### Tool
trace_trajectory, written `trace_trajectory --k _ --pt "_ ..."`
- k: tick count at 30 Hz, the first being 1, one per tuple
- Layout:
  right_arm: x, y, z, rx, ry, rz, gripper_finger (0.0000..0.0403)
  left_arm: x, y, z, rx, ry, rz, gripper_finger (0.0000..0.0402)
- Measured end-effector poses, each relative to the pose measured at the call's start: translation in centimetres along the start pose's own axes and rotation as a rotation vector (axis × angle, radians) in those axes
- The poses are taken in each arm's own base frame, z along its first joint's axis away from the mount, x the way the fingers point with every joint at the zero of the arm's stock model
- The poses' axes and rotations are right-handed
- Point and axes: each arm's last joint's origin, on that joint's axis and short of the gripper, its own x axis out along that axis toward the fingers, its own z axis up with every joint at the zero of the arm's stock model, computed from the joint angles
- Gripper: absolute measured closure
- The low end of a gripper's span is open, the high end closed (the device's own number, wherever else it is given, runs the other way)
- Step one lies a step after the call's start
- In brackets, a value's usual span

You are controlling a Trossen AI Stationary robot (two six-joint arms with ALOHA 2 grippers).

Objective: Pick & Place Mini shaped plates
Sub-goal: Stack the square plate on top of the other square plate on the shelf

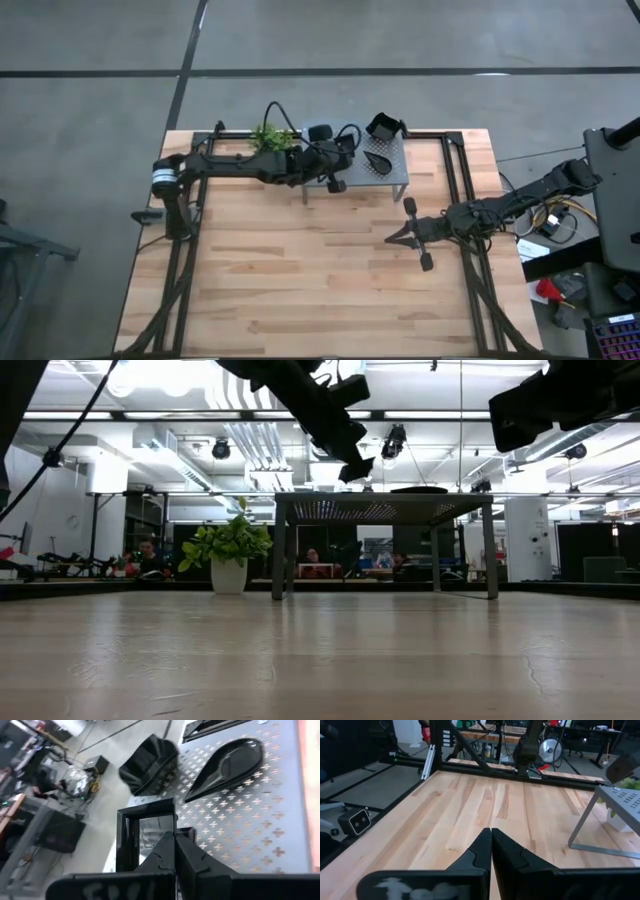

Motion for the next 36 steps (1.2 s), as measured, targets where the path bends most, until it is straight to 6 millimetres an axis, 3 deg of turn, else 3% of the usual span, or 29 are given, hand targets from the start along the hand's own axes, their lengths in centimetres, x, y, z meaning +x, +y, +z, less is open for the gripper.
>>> trace_trajectory --k 36 --pt "0.0 0.0 0.0 0.027 -0.003 0.000 0.0394 1.4 0.2 -1.5 -0.090 -0.001 -0.005 0.0401"
